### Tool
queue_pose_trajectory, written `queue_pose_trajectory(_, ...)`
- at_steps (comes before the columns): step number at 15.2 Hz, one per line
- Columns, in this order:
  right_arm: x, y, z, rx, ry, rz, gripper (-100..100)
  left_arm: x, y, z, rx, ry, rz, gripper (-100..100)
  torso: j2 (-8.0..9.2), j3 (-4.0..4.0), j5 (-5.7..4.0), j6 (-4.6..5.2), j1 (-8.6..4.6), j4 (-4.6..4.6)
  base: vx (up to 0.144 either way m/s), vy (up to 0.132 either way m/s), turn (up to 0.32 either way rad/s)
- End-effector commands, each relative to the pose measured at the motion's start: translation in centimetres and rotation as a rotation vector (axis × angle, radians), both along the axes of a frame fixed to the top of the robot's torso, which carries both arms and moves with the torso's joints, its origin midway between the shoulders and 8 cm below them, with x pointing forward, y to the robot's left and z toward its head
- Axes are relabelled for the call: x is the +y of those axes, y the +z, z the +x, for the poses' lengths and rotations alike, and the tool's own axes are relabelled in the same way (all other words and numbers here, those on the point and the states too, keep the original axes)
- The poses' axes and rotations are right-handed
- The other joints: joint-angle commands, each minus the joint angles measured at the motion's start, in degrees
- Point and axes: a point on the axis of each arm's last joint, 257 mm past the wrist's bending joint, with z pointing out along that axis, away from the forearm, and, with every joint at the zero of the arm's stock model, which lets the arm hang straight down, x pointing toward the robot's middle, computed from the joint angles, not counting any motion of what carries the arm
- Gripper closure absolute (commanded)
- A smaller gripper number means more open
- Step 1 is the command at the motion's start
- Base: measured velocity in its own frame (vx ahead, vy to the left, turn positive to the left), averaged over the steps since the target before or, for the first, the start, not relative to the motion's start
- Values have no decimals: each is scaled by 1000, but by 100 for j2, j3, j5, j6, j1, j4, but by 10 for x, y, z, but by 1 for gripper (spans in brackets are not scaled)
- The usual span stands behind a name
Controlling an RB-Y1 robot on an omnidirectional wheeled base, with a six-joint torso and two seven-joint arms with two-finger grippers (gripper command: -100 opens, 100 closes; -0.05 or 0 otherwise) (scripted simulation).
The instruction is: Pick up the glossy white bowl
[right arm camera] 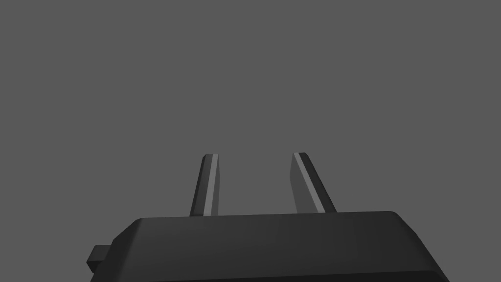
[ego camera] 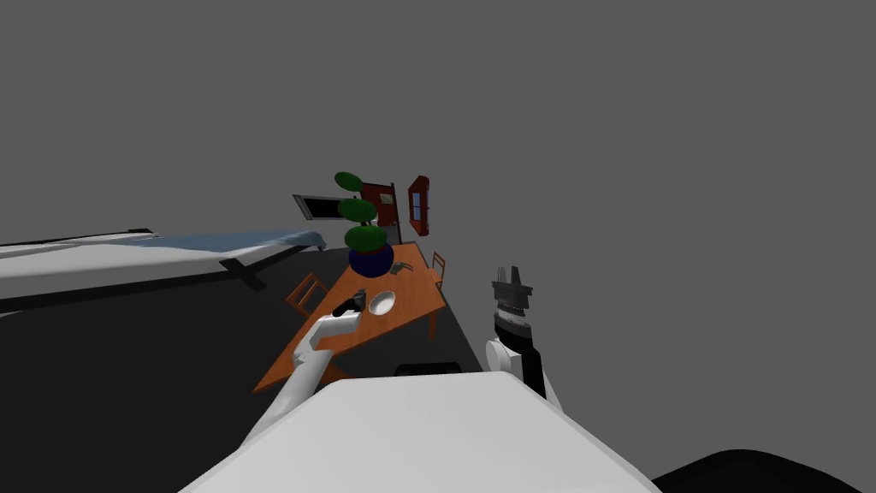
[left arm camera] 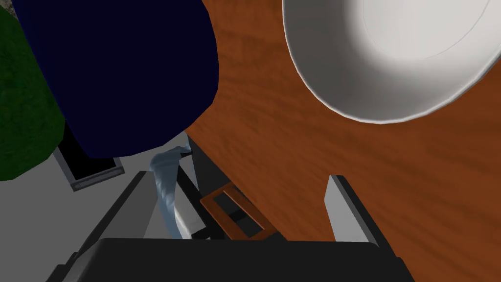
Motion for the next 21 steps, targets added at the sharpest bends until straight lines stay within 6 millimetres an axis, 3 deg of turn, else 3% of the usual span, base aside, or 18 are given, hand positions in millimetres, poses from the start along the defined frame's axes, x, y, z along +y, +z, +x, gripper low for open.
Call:
queue_pose_trajectory(1, 0, 0, 0, 0, 0, 0, 0, -1, -10, -6, 38, 15, -17, -100, 0, 0, 0, 0, 0, 0, 13, -3, -27)
queue_pose_trajectory(2, 0, 0, 0, 0, 0, 0, 0, 1, -23, -9, 74, 38, -46, -100, 1, 1, 0, -1, 0, 0, 14, -4, -59)
queue_pose_trajectory(4, 0, 0, 0, 0, 0, 0, 0, 1, -26, -12, 91, 43, -50, -100, 2, 1, 0, 0, 0, 0, 12, -4, -37)
queue_pose_trajectory(5, 0, 0, 0, 0, 0, 0, 0, 1, -40, -17, 135, 66, -82, -100, 3, 1, 0, -1, 0, 0, 12, -4, -45)
queue_pose_trajectory(9, 0, 0, 0, 0, 0, 0, 0, 0, -56, -26, 194, 92, -117, -100, 1, 0, 0, -1, -1, 0, 16, -5, -55)
queue_pose_trajectory(12, 0, 0, 0, 0, 0, 0, 0, -5, -80, -39, 281, 131, -179, -100, 1, 1, 0, 0, -1, 0, 17, -5, -51)
queue_pose_trajectory(21, 0, 0, 0, 0, 0, 0, 0, -25, -117, -65, 444, 191, -291, -100, -2, -1, 0, -1, 0, -1, 23, -2, -54)
